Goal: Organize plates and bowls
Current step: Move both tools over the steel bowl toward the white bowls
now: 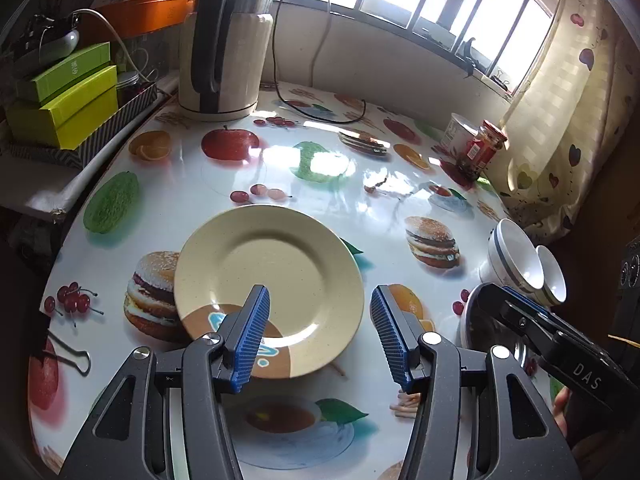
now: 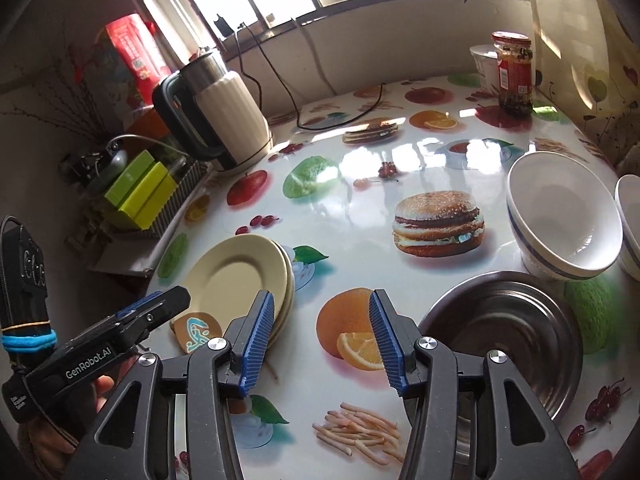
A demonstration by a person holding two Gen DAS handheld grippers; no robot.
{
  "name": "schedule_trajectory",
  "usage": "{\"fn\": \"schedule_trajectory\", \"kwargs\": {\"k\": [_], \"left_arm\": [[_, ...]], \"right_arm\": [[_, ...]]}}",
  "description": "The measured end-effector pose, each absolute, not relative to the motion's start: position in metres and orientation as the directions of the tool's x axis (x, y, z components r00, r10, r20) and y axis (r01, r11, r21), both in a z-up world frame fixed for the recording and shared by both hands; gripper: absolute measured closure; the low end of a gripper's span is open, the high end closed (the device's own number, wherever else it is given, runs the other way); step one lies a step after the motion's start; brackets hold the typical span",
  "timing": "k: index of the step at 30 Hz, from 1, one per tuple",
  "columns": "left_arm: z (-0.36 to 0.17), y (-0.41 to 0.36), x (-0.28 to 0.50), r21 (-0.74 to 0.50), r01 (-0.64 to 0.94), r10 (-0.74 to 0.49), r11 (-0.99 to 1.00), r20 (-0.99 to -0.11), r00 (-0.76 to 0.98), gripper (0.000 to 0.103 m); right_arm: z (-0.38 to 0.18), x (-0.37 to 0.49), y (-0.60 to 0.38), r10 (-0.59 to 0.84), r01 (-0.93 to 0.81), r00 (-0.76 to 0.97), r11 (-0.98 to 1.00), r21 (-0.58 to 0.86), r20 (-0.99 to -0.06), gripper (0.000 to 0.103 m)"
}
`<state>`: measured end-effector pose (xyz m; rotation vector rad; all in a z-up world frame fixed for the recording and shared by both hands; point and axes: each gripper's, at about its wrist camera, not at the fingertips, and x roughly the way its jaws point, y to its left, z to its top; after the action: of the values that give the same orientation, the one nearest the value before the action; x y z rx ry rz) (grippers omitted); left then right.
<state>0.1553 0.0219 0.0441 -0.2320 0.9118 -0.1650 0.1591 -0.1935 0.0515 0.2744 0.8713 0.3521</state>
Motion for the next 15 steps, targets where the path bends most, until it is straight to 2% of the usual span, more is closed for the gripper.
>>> {"fn": "schedule_trajectory", "kwargs": {"k": [12,15], "left_arm": [[0.061,-0.041,0.147,-0.214,0.168,-0.272,0.962,-0.746,0.607,0.049],[0.063,-0.055,0.145,-0.15,0.177,-0.229,0.973,-0.743,0.629,0.049]], "right_arm": [[0.07,0.129,-0.242,0.304,-0.104,0.675,0.941,0.321,-0.672,0.053],[0.072,0.125,-0.255,0.275,-0.075,0.691,0.947,0.312,-0.669,0.053]]}}
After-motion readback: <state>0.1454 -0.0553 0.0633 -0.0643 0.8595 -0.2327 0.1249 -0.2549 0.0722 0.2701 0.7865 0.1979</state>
